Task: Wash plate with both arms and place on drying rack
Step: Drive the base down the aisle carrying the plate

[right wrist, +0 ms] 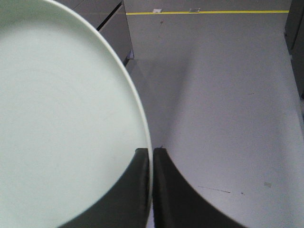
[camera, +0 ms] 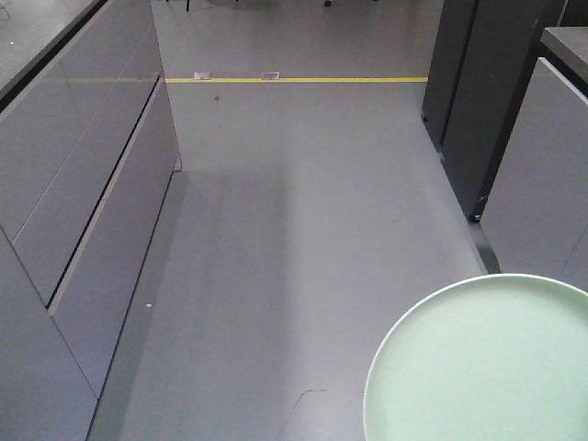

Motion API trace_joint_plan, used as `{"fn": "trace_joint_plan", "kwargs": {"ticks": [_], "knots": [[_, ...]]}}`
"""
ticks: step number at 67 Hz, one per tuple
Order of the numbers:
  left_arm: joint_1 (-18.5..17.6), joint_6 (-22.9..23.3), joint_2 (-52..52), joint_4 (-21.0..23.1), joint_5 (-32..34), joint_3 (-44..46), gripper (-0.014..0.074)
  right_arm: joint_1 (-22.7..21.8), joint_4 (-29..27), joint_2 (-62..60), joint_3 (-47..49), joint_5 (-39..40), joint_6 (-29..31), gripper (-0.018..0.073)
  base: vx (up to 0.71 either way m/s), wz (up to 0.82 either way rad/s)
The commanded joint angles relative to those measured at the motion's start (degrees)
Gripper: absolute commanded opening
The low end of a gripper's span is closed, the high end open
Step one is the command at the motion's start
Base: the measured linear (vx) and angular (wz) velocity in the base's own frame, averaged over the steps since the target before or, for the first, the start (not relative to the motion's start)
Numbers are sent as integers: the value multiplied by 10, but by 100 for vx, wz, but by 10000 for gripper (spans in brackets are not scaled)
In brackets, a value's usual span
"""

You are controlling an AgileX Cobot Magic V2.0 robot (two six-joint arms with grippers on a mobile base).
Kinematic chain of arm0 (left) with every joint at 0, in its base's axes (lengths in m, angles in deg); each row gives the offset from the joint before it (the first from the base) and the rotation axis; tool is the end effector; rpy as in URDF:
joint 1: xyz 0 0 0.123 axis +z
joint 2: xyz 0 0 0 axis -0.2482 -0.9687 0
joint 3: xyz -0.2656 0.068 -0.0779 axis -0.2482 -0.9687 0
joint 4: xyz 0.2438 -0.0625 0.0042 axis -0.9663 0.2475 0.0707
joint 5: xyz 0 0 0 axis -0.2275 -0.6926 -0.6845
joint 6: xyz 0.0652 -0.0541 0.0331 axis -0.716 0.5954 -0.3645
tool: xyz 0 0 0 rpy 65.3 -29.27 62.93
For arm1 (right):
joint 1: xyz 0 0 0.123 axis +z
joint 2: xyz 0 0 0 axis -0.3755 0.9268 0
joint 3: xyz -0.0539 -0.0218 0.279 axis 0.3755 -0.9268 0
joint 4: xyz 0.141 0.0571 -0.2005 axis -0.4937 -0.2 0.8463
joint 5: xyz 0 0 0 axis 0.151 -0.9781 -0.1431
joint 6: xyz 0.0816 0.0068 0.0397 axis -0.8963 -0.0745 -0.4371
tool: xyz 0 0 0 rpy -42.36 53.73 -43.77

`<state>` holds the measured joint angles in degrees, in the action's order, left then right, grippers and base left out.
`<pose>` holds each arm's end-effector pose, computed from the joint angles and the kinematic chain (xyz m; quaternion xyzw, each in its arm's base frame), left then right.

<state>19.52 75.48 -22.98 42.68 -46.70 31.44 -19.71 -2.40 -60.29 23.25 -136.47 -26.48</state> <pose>0.0556 0.0052 0.1887 -0.0375 0.7465 0.0279 0.6638 0.0247 0.0231 0.3029 -0.0653 0.8342 0.1247 0.5333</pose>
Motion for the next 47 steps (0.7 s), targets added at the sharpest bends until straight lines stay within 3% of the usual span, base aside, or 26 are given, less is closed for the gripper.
{"fn": "trace_joint_plan", "kwargs": {"ticks": [1,47], "knots": [[-4,4,7,1,42,12,-7,-3,-7,6,14,40,0,-1,22,-1],[-4,4,7,1,42,12,-7,-3,-7,6,14,40,0,-1,22,-1]]}}
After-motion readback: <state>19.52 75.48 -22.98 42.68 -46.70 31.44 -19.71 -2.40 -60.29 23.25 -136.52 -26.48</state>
